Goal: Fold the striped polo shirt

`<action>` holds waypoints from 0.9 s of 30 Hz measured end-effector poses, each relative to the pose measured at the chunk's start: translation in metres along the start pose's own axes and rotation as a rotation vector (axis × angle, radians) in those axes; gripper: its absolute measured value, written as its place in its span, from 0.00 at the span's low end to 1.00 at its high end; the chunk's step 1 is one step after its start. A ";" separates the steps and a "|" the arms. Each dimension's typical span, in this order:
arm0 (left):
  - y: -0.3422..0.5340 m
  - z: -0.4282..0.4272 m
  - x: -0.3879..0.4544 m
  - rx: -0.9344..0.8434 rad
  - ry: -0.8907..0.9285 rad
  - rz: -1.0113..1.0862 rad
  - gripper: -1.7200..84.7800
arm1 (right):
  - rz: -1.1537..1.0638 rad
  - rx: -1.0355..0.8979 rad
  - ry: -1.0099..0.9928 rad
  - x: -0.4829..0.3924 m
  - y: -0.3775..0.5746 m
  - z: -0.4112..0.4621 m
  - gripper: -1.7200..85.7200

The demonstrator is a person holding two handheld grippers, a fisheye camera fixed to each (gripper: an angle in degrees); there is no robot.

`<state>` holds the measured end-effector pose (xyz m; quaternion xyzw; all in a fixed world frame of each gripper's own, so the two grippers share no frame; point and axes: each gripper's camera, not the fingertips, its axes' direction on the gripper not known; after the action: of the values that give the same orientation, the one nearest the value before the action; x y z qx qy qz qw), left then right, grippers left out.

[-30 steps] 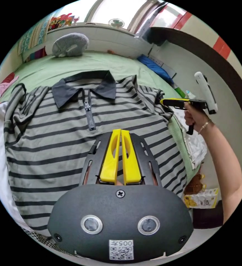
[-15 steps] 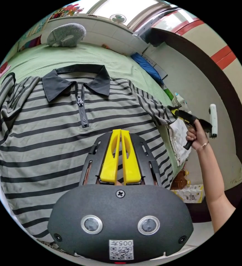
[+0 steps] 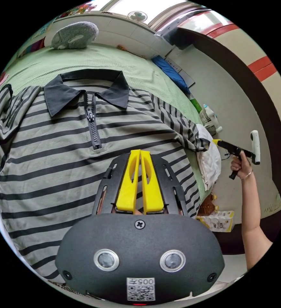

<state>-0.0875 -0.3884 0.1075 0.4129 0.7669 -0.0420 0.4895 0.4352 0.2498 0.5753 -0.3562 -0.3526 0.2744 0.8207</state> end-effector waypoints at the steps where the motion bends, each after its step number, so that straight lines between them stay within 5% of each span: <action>1: -0.003 0.003 -0.001 0.000 0.001 -0.003 0.01 | -0.005 0.055 0.007 0.001 -0.009 -0.007 0.11; 6: -0.011 0.016 -0.006 -0.005 0.013 -0.014 0.01 | 0.030 0.117 0.017 0.010 -0.046 0.002 0.12; 12: -0.020 0.031 -0.011 -0.014 0.022 -0.022 0.01 | 0.142 -0.038 0.064 0.016 -0.075 0.073 0.08; 19: -0.028 0.044 -0.019 -0.033 0.035 -0.022 0.01 | 0.192 0.314 0.242 -0.006 -0.097 0.026 0.01; 24: -0.033 0.050 -0.022 -0.032 0.041 -0.022 0.01 | 0.237 0.107 0.227 0.007 -0.148 0.034 0.03; 27: -0.034 0.053 -0.024 -0.031 0.043 -0.018 0.01 | 0.268 0.170 0.264 0.007 -0.145 0.025 0.05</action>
<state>-0.0681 -0.4494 0.0871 0.3991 0.7815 -0.0258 0.4788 0.4490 0.1779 0.7037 -0.3622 -0.1669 0.3609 0.8430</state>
